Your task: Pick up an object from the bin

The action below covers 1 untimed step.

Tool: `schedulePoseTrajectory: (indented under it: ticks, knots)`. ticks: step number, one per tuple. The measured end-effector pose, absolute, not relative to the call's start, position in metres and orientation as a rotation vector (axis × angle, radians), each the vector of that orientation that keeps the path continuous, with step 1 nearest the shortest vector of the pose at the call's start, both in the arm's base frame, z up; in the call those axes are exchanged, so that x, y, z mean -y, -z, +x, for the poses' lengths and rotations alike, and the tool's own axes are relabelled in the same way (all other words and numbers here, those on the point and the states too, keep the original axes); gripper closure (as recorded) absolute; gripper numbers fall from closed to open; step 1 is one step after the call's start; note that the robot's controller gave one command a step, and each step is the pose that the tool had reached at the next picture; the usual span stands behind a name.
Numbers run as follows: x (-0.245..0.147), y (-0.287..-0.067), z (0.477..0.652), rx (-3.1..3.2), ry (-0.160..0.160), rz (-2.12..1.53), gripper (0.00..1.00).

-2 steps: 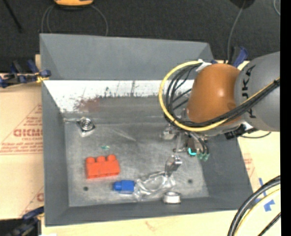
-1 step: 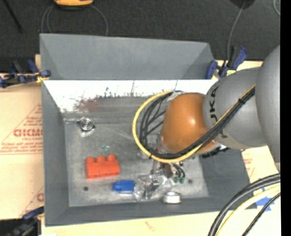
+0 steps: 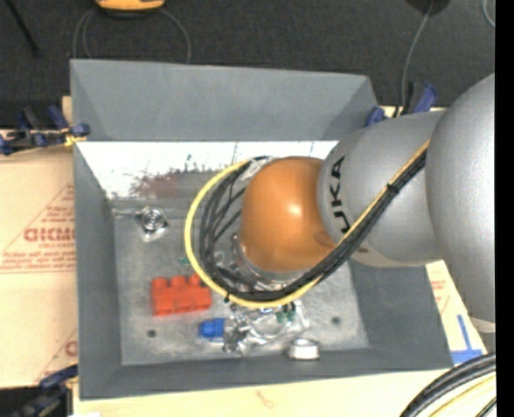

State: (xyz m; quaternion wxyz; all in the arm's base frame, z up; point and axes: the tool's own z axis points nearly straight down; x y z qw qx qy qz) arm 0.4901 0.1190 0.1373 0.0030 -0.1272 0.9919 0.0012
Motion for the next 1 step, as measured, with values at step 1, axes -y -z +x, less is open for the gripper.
schedulePoseTrajectory:
  ticks: [1]
  knots:
    - [-0.1078,-0.0963,0.4838,-3.054,-0.006,-0.584,0.00]
